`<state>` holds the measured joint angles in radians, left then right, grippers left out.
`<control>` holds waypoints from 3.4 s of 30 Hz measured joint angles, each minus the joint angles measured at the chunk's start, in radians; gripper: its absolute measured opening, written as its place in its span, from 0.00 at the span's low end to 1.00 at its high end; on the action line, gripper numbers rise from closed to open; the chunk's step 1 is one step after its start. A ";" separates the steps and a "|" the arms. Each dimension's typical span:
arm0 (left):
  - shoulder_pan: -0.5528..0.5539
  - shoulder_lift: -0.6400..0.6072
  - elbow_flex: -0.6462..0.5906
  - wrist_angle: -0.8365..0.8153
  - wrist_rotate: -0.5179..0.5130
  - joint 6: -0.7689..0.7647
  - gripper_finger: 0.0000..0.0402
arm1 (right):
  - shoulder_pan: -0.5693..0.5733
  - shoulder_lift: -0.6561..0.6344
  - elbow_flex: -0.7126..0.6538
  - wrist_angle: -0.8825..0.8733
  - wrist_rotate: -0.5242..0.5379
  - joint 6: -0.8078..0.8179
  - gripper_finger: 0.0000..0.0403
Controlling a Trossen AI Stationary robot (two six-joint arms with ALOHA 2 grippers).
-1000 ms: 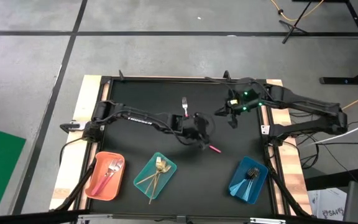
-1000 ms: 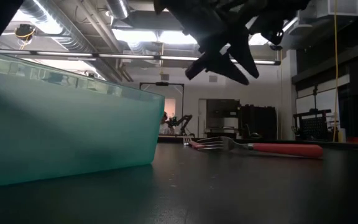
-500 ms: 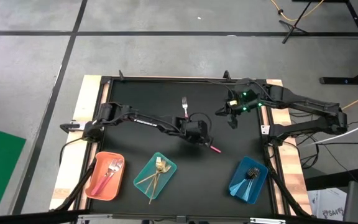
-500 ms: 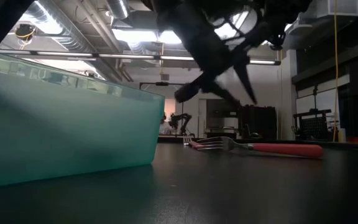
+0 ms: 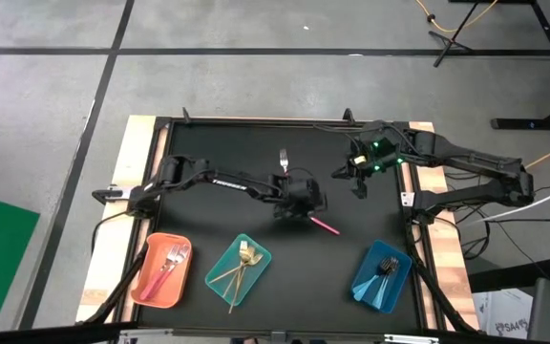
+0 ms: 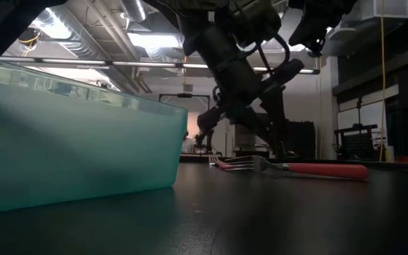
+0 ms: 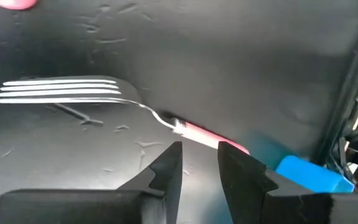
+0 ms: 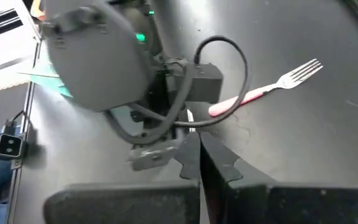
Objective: Sort silverware by color (type)
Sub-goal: Put the pink fork into the orange bin
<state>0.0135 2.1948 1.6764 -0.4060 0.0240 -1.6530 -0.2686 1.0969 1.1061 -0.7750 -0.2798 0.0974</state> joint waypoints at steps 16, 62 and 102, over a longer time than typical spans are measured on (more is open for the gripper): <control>0.001 0.001 0.000 -0.005 0.039 -0.177 0.24 | 0.000 0.000 0.000 -0.006 0.001 -0.001 0.00; 0.033 0.085 0.001 -0.003 0.064 -0.335 0.24 | 0.000 0.000 -0.001 -0.009 0.011 -0.028 0.00; 0.020 0.053 -0.002 0.082 0.015 0.252 0.00 | 0.000 0.000 -0.001 -0.012 0.010 -0.028 0.00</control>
<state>0.0335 2.2477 1.6749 -0.3236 0.0392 -1.4013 -0.2687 1.0969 1.1053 -0.7871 -0.2695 0.0696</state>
